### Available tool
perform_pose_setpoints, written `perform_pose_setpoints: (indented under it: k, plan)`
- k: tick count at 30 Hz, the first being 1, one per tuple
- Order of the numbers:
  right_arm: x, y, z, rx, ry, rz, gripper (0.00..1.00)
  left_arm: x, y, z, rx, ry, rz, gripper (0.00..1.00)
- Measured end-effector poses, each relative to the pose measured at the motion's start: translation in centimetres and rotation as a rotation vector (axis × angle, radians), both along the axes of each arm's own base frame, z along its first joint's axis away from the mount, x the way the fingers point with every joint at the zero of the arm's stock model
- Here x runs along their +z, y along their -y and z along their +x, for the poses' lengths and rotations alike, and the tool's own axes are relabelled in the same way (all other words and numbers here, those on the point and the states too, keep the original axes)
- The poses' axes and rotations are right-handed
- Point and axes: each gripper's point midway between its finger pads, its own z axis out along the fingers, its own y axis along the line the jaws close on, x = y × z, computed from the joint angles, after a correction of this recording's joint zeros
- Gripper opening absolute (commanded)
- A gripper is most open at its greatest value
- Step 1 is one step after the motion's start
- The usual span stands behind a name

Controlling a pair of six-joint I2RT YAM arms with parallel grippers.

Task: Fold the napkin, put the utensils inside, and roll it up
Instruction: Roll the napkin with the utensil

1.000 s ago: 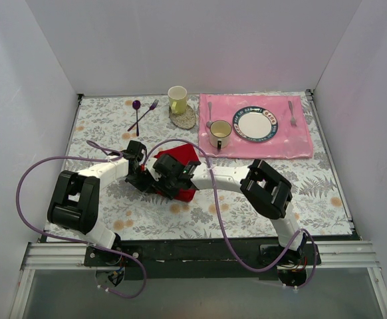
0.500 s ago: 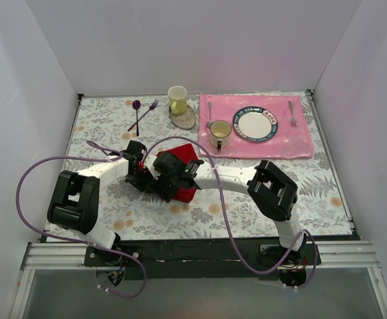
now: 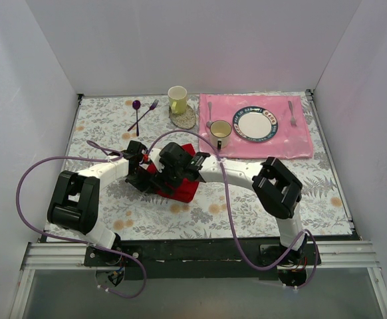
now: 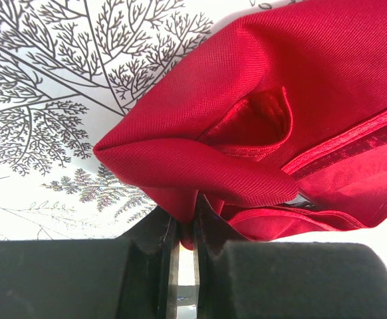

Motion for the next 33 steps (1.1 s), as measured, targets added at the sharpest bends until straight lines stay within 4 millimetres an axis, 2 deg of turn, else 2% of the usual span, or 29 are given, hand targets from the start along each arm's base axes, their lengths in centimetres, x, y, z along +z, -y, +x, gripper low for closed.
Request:
perform_pose_setpoints:
  k: [4,8,11,16,22,26,29,30,33]
  plan:
    - [-0.8,0.1,0.2,0.035,-0.009,-0.004,0.77,0.0,0.0,0.0,0.000,0.000,0.000,0.00]
    - [-1.7,0.1,0.3,0.068,-0.047,0.007,0.87,0.0,0.0,0.0,0.000,0.000,0.000,0.00]
    - [-1.6,0.1,0.8,0.076,-0.056,0.032,0.89,0.0,0.0,0.0,0.000,0.001,0.000,0.00]
    - [-1.8,-0.1,1.1,0.098,-0.057,0.052,0.90,0.0,0.0,0.0,-0.002,0.001,-0.001,0.00]
    - [-3.7,-0.2,0.6,0.128,-0.091,0.038,0.90,0.1,0.1,-0.1,-0.004,0.002,-0.007,0.00]
    - [-3.7,-0.3,0.5,0.137,-0.093,0.045,0.88,0.2,0.2,-0.2,-0.006,0.014,-0.017,0.00]
    - [-3.7,-0.4,0.4,0.137,-0.090,0.042,0.86,0.3,0.3,-0.4,-0.005,0.036,-0.029,0.18]
    - [-3.7,-0.4,0.3,0.139,-0.088,0.040,0.86,0.4,0.2,-0.4,-0.003,0.048,-0.033,0.34]
    - [-3.8,-0.5,0.2,0.134,-0.077,0.030,0.85,0.9,0.3,-0.6,0.001,0.087,-0.050,0.50]
